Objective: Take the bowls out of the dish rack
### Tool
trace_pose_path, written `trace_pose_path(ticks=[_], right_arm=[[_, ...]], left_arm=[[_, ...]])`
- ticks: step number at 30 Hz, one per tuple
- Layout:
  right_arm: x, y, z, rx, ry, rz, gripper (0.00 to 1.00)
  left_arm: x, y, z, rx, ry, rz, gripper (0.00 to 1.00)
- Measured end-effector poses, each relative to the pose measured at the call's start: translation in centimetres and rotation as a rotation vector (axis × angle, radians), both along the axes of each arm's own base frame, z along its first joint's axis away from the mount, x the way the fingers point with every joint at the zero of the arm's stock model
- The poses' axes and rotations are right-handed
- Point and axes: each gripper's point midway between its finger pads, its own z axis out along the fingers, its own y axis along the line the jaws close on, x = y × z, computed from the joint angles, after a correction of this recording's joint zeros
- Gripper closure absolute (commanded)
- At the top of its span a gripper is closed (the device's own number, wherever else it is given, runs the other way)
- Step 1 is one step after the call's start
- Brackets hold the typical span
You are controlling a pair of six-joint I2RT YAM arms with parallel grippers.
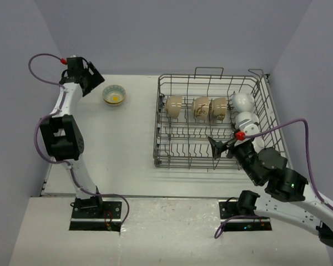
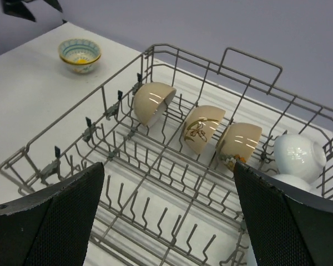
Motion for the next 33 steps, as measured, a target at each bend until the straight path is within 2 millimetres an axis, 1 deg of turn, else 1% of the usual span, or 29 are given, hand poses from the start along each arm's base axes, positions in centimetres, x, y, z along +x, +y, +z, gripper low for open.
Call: trace_pose_path(ticks=[1, 2, 3, 5, 6, 7, 8, 9, 11, 12, 13, 14, 16, 18, 21, 24, 27, 29, 33], right_arm=[[0.6, -0.5, -0.1, 0.02, 0.014, -0.033, 0.01], [1.2, -0.9, -0.2, 0.044, 0.031, -0.064, 0.01], [1.8, -1.2, -0.3, 0.063, 0.047, -0.094, 0.01], [3.1, -1.5, -0.9, 0.093, 0.09, -0.139, 0.01], [3.9, -1.2, -1.1, 0.109, 0.118, -0.149, 0.01], [4.8, -0.7, -1.6, 0.123, 0.157, -0.152, 0.01], [5.4, -0.3, -1.8, 0.133, 0.182, -0.148, 0.01], [6.3, 0.5, -2.5, 0.15, 0.236, -0.13, 0.01], [8.5, 1.8, -3.7, 0.203, 0.349, -0.111, 0.01], [10.1, 2.7, -4.5, 0.248, 0.425, -0.095, 0.01], [11.1, 3.2, -5.8, 0.275, 0.497, -0.103, 0.01], [11.7, 3.7, -6.6, 0.294, 0.545, -0.107, 0.01], [12.8, 5.2, -7.9, 0.333, 0.637, -0.101, 0.01], [13.7, 6.4, -8.8, 0.376, 0.704, -0.097, 0.01], [14.9, 7.3, -9.7, 0.437, 0.77, -0.107, 0.01], [16.5, 7.5, -10.0, 0.486, 0.797, -0.141, 0.01], [18.4, 7.9, -10.3, 0.512, 0.81, -0.161, 0.01], [19.6, 8.3, -10.7, 0.512, 0.815, -0.167, 0.02], [21.5, 8.8, -11.8, 0.504, 0.829, -0.181, 0.05]], left_arm=[[-0.3, 0.1, 1.7, 0.008, -0.027, 0.008, 0.09], [-0.8, 0.2, 3.8, 0.019, -0.063, 0.016, 0.0], [-1.6, 0.2, 5.8, 0.027, -0.098, 0.023, 0.0], [-3.8, 0.1, 10.9, 0.039, -0.196, 0.038, 0.0], [-5.3, -0.1, 13.0, 0.04, -0.241, 0.042, 0.0], [-7.3, -0.4, 15.3, 0.043, -0.292, 0.042, 0.0], [-8.7, -0.7, 16.8, 0.045, -0.326, 0.042, 0.0], [-10.2, -1.1, 18.4, 0.048, -0.379, 0.036, 0.0], [-13.9, -2.2, 20.2, 0.057, -0.441, 0.02, 0.0], [-16.4, -3.2, 20.1, 0.059, -0.454, 0.005, 0.0], [-17.9, -4.3, 20.6, 0.069, -0.484, -0.015, 0.0], [-19.1, -5.3, 20.2, 0.074, -0.489, -0.04, 0.0], [-21.4, -7.5, 18.2, 0.073, -0.474, -0.107, 0.0], [-23.5, -8.5, 15.7, 0.082, -0.438, -0.155, 0.0], [-25.6, -7.8, 12.3, 0.124, -0.371, -0.159, 0.0], [-26.8, -6.8, 10.8, 0.184, -0.339, -0.152, 0.0], [-27.8, -5.9, 10.1, 0.232, -0.34, -0.131, 0.0], [-28.2, -5.8, 9.6, 0.245, -0.337, -0.134, 0.0], [-28.5, -5.7, 9.7, 0.254, -0.345, -0.138, 0.0]])
